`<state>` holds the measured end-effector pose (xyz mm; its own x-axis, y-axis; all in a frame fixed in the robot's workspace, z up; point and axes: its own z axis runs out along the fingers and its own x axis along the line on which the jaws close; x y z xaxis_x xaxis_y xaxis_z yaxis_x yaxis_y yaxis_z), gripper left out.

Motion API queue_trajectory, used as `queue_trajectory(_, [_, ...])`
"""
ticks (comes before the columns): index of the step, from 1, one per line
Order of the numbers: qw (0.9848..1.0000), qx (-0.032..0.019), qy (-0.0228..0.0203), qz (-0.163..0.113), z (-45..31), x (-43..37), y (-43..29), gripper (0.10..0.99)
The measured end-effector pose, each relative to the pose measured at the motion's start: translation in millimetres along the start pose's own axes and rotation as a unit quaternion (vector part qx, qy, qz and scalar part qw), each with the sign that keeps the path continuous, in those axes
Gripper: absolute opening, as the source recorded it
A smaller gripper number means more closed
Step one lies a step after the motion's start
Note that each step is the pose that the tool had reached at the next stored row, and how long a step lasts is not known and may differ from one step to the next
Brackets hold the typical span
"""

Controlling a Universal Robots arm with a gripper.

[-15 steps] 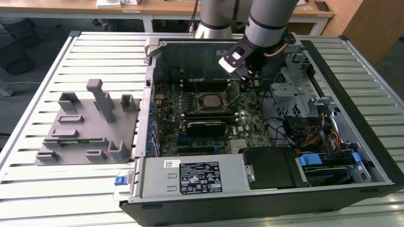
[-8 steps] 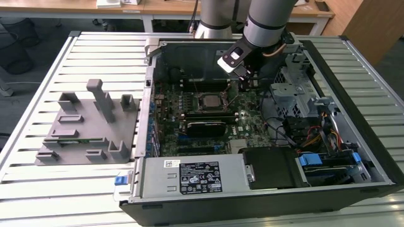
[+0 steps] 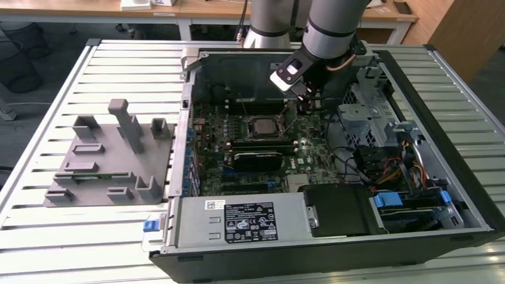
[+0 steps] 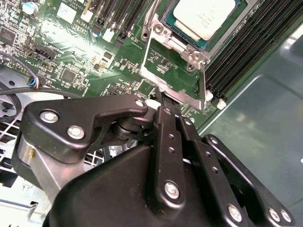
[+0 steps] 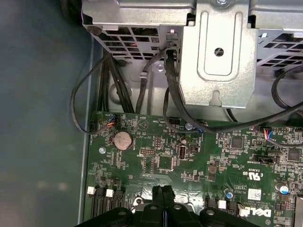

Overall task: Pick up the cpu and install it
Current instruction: 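Close the cpu cover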

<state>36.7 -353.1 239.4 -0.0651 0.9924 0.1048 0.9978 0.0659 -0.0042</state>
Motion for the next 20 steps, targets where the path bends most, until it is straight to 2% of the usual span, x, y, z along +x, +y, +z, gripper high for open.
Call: queue_trajectory(20, [1.0,0.0,0.0,0.0,0.3,0.4,-5.6,0.106])
